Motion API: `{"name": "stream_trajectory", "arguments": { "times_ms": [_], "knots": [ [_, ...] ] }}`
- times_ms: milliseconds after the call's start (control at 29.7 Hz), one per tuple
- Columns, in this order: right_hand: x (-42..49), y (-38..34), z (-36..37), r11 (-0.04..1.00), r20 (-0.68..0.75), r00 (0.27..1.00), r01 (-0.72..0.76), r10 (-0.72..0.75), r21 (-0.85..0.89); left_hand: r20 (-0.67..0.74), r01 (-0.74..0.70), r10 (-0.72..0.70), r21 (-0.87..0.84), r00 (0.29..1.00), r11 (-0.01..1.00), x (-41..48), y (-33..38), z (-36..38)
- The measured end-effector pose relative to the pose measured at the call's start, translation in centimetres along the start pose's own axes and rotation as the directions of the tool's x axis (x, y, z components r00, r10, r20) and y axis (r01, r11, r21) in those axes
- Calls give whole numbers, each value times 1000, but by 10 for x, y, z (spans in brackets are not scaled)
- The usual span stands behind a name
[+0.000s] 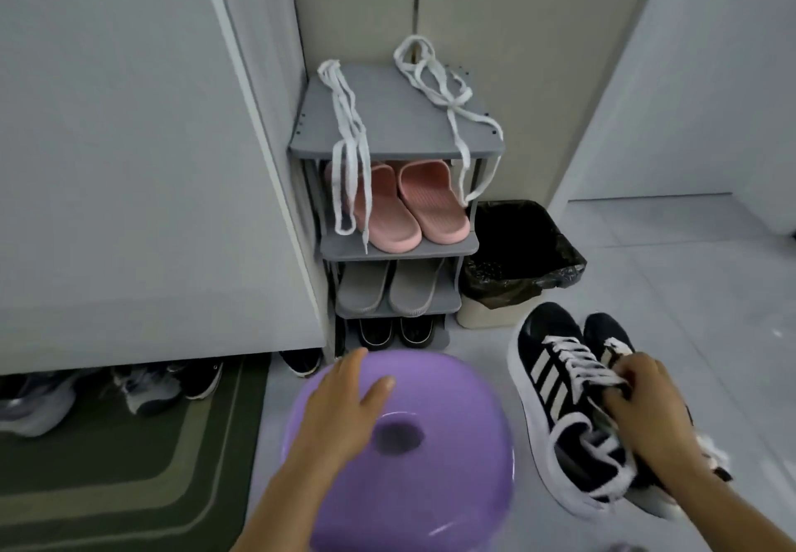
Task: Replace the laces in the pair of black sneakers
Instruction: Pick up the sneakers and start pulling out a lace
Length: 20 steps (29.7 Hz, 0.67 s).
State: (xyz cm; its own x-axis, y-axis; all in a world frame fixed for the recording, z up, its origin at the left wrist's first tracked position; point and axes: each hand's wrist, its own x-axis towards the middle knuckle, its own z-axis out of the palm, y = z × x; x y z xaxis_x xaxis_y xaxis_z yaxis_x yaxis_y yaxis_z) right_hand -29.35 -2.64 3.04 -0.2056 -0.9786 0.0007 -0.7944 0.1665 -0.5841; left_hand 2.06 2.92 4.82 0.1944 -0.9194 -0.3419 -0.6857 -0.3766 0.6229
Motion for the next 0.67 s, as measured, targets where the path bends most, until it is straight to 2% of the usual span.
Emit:
{"name": "stream_trajectory", "arguments": {
  "times_ms": [101, 169, 236, 303, 506, 674],
  "knots": [
    [-24, -50, -24, 985, -10, 986, 165, -165, 53, -1, 88, -88, 41, 996, 995, -1, -17, -3],
    [-37, -76, -24, 971, 21, 976, 215, -218, 102, -3, 262, -262, 54, 965, 964, -1, -37, -2],
    [-46, -96, -14, 963, 70, 967, 233, -244, 133, 54, 417, -415, -35, 908, 908, 1, -55, 2],
    [-56, -110, -2, 953, 89, 958, 254, -271, 162, 121, 469, -458, -88, 881, 879, 0, -61, 7],
    [-72, -127, 36, 947, 136, 942, 286, -306, 149, 193, 425, -411, -38, 891, 904, 1, -35, 32],
    [-71, -119, 57, 950, 192, 931, 295, -310, 101, 169, 350, -354, 58, 920, 935, 3, -24, 45]
  ]
}}
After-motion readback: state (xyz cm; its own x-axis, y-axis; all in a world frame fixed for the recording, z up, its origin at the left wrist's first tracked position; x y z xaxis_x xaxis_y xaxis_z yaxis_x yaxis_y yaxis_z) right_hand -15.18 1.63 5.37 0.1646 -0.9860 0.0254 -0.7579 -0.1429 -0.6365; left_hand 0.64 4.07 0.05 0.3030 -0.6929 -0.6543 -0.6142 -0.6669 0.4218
